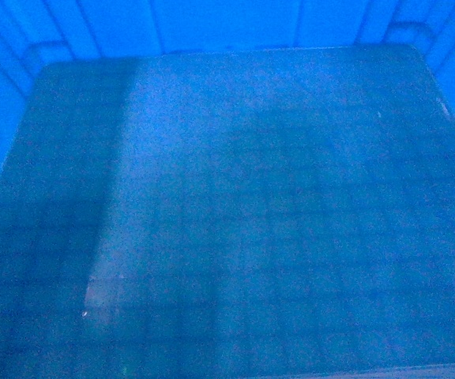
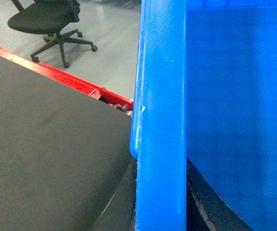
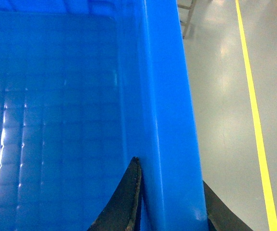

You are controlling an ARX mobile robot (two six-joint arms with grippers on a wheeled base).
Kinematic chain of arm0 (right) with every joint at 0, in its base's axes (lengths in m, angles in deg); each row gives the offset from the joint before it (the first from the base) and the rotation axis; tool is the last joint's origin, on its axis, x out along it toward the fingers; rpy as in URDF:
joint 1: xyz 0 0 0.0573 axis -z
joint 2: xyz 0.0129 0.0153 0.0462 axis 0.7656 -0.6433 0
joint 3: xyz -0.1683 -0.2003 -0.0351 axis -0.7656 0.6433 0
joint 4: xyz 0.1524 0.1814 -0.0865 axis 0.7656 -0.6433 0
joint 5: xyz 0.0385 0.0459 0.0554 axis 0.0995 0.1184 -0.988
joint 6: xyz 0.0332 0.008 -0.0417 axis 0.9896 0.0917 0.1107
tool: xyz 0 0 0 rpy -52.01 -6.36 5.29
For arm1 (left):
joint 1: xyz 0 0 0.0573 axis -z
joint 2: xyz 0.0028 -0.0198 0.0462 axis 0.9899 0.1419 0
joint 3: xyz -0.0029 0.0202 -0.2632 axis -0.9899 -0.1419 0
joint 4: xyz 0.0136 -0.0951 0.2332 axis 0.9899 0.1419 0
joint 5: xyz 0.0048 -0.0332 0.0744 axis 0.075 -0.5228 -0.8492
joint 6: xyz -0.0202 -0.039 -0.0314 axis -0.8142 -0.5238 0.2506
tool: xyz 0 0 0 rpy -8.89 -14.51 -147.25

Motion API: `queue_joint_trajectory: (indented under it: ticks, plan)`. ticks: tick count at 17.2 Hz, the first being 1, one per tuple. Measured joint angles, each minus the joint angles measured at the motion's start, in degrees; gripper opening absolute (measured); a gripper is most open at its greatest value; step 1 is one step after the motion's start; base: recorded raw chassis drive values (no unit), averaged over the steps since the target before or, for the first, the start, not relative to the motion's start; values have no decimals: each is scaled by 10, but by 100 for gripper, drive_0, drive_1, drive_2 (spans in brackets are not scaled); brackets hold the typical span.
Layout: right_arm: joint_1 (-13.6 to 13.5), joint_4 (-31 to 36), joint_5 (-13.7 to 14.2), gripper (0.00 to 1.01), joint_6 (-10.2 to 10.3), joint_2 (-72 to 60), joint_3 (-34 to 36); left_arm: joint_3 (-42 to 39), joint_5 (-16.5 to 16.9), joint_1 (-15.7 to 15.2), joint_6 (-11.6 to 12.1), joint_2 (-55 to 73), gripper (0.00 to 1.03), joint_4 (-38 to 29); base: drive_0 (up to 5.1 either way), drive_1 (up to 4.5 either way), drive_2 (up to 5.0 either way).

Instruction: Place box next to blue box on left shelf

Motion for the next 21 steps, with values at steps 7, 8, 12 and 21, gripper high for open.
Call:
queue_joint_trajectory:
  ticks: [7, 8, 12, 21]
  plan:
    - [0, 0, 1, 16, -1, 0, 0, 0, 0, 0, 0, 0, 13, 0, -132, -132, -132]
    - [0, 0, 1, 16, -1, 0, 0, 0, 0, 0, 0, 0, 13, 0, -161, -161, -161]
    - [0, 0, 1, 16, -1, 0, 0, 0, 0, 0, 0, 0, 13, 0, -156, -156, -156]
    - [0, 0, 1, 16, -1, 0, 0, 0, 0, 0, 0, 0, 13, 0, -135, -135, -135]
